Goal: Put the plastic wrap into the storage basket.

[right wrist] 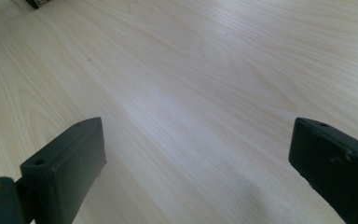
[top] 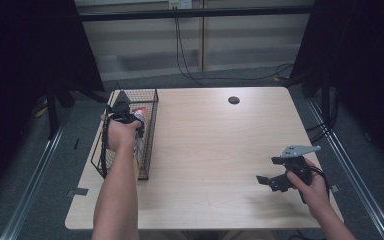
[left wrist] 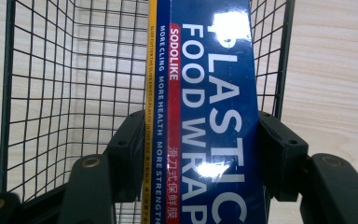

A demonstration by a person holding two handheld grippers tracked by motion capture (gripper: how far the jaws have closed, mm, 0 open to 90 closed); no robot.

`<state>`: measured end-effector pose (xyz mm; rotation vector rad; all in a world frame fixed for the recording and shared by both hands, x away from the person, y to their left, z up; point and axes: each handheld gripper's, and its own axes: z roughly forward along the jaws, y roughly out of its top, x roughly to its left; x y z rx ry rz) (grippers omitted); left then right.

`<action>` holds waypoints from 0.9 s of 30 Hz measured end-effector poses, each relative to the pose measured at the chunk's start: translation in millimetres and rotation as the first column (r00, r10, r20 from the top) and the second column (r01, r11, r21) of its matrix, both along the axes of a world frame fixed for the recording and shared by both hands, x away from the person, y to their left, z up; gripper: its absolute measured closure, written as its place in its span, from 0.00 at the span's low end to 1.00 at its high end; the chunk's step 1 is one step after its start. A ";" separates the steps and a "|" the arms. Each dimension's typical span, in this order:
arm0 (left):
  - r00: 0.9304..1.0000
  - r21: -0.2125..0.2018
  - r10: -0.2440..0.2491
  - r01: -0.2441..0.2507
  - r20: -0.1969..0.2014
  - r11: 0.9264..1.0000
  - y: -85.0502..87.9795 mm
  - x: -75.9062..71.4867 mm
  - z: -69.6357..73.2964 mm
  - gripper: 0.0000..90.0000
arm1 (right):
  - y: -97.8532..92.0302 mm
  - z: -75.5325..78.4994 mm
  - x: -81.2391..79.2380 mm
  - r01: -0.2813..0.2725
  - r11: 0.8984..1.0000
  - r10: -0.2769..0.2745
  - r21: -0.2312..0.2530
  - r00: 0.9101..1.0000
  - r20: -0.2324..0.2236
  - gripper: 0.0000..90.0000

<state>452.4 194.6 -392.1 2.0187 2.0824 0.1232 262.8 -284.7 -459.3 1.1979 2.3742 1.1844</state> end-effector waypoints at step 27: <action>1.000 -0.025 0.013 -0.013 0.021 1.000 -0.1 1.4 2.1 0.39 | 3.1 -0.7 2.7 -0.004 1.000 0.004 0.001 1.000 -0.004 0.04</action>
